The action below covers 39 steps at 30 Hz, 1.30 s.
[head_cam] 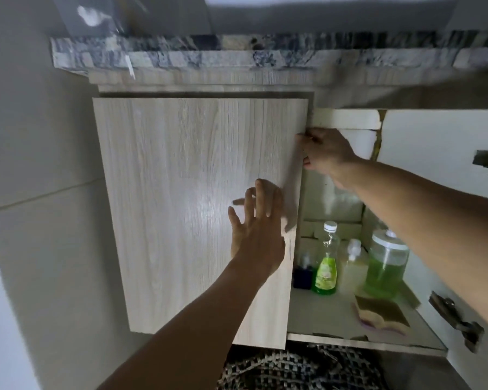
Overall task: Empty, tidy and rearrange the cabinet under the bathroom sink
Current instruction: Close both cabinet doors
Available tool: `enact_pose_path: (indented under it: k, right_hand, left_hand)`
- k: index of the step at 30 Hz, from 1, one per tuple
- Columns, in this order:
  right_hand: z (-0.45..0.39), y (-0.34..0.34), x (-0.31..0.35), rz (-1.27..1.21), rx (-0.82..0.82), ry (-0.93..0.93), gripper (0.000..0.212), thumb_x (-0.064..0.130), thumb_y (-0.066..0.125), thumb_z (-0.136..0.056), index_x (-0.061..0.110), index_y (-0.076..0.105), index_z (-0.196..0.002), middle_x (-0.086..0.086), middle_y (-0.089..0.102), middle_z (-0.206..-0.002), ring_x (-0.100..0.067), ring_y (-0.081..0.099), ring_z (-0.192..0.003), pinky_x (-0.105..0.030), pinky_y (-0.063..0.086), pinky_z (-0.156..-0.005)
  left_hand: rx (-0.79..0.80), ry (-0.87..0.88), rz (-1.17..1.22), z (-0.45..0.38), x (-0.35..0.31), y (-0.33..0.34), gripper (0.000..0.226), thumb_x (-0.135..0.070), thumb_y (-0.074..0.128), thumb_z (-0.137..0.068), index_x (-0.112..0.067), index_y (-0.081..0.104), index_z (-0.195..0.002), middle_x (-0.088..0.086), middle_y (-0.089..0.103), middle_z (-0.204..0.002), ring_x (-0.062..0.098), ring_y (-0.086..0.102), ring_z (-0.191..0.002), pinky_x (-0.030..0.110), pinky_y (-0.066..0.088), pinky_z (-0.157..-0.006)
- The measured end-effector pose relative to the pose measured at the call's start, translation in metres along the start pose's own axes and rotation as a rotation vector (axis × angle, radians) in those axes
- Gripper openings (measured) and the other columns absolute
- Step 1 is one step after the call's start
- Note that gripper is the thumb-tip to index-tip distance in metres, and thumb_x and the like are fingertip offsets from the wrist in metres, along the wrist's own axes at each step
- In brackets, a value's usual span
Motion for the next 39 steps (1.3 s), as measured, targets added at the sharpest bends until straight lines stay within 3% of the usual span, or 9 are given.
enact_pose_path:
  k: [4, 8, 14, 21, 23, 26, 29, 33, 39]
  right_hand:
    - [-0.004, 0.002, -0.01, -0.045, 0.001, 0.017, 0.044, 0.033, 0.051, -0.096, 0.015, 0.051, -0.136, -0.007, 0.064, -0.114, -0.025, 0.067, -0.091, -0.031, 0.057, -0.081]
    - [0.0, 0.001, -0.01, 0.069, 0.01, 0.041, 0.042, 0.037, 0.051, -0.096, 0.006, 0.062, -0.121, -0.014, 0.068, -0.103, -0.028, 0.069, -0.085, -0.037, 0.058, -0.083]
    - [0.018, 0.005, -0.014, 0.302, 0.111, 0.029, 0.034, 0.029, 0.055, -0.094, 0.001, 0.062, -0.111, -0.014, 0.064, -0.112, -0.026, 0.063, -0.098, -0.024, 0.048, -0.074]
    - [0.076, -0.012, -0.018, 0.409, 0.261, 0.008, 0.052, 0.01, 0.057, -0.092, 0.009, 0.036, -0.139, -0.008, 0.05, -0.132, -0.009, 0.048, -0.085, -0.008, 0.035, -0.053]
    - [0.1, -0.024, -0.015, 0.412, 0.254, -0.024, 0.055, 0.013, 0.056, -0.092, 0.01, 0.033, -0.142, -0.008, 0.046, -0.138, -0.013, 0.051, -0.102, -0.006, 0.038, -0.067]
    - [0.141, -0.056, -0.011, 0.358, 0.199, -0.039, 0.052, 0.023, 0.058, -0.092, 0.013, 0.037, -0.139, -0.006, 0.045, -0.141, -0.02, 0.051, -0.122, -0.02, 0.039, -0.088]
    - [0.184, -0.117, -0.007, 0.282, 0.094, -0.017, 0.046, 0.027, 0.059, -0.09, 0.017, 0.044, -0.132, -0.002, 0.049, -0.136, -0.016, 0.053, -0.115, -0.025, 0.042, -0.093]
    - [0.242, -0.221, 0.022, 0.272, -0.107, -0.077, 0.042, 0.027, 0.063, -0.088, 0.019, 0.05, -0.127, 0.004, 0.054, -0.128, -0.011, 0.056, -0.104, -0.024, 0.044, -0.086]
    - [0.31, -0.343, 0.105, 0.591, -0.327, -0.333, 0.035, 0.022, 0.064, -0.088, 0.013, 0.055, -0.121, -0.002, 0.057, -0.124, -0.013, 0.053, -0.109, -0.019, 0.035, -0.086]
  left_hand:
    - [0.021, 0.004, -0.049, -0.003, -0.002, 0.006, 0.093, -0.033, 0.059, -0.088, -0.017, -0.007, -0.151, 0.02, -0.014, -0.157, 0.04, 0.004, -0.146, 0.061, 0.023, -0.111]
    - [-0.016, -0.042, -0.083, -0.002, -0.003, 0.002, 0.098, -0.038, 0.07, -0.077, -0.015, 0.009, -0.151, 0.022, 0.005, -0.158, 0.041, 0.022, -0.142, 0.06, 0.032, -0.106]
    - [0.105, -0.056, -0.059, -0.002, -0.006, 0.001, 0.092, -0.035, 0.057, -0.09, -0.016, -0.01, -0.151, 0.019, -0.019, -0.157, 0.04, 0.002, -0.147, 0.059, 0.016, -0.114]
    - [0.219, -0.026, -0.111, 0.004, -0.017, -0.019, 0.082, -0.037, 0.049, -0.094, -0.011, -0.003, -0.151, 0.019, -0.016, -0.158, 0.035, 0.007, -0.147, 0.057, 0.015, -0.115]
    - [0.241, -0.008, -0.049, 0.013, -0.034, -0.03, 0.077, -0.039, 0.047, -0.095, -0.012, 0.001, -0.151, 0.017, -0.011, -0.159, 0.033, 0.009, -0.147, 0.054, 0.015, -0.116]
    - [0.243, 0.013, 0.179, 0.035, -0.071, -0.048, 0.065, -0.038, 0.048, -0.094, -0.018, 0.018, -0.148, 0.011, 0.013, -0.157, 0.028, 0.023, -0.143, 0.047, 0.022, -0.115]
    - [0.271, 0.112, 0.38, 0.068, -0.129, -0.068, 0.049, -0.04, 0.051, -0.092, -0.024, 0.036, -0.135, 0.001, 0.044, -0.139, 0.024, 0.046, -0.127, 0.041, 0.037, -0.106]
    - [0.309, 0.314, 0.385, 0.109, -0.222, -0.108, 0.063, -0.048, 0.048, -0.094, -0.02, 0.027, -0.147, 0.001, 0.034, -0.152, 0.022, 0.036, -0.137, 0.04, 0.029, -0.112]
    - [0.217, 0.471, 0.529, 0.148, -0.335, -0.214, 0.074, -0.061, 0.044, -0.09, -0.016, 0.027, -0.146, 0.003, 0.035, -0.151, 0.024, 0.038, -0.135, 0.038, 0.031, -0.11]
Point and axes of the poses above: each hand's wrist, its own z-axis away from the middle knuckle, its own y-axis out of the palm, x = y × z, the point moved 10 cm from there along -z, towards the middle knuckle
